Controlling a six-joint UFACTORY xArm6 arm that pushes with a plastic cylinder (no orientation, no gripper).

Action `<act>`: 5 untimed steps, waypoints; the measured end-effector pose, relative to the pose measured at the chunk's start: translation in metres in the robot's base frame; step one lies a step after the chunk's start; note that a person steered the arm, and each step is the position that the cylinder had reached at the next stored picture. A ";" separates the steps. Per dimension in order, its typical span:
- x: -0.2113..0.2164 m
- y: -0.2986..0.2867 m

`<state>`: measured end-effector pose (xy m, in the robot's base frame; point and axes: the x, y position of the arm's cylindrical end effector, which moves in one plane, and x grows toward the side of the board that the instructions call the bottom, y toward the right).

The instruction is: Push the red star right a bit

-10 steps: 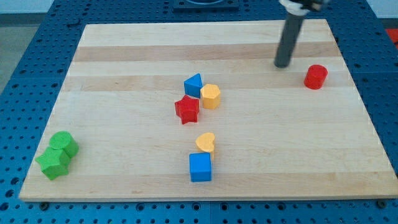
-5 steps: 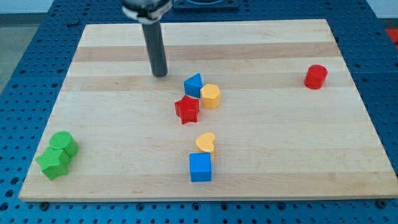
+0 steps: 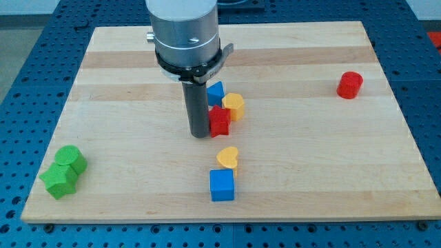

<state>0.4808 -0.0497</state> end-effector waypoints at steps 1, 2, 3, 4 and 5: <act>-0.010 0.000; -0.021 0.000; -0.029 0.000; -0.028 0.013; -0.015 0.050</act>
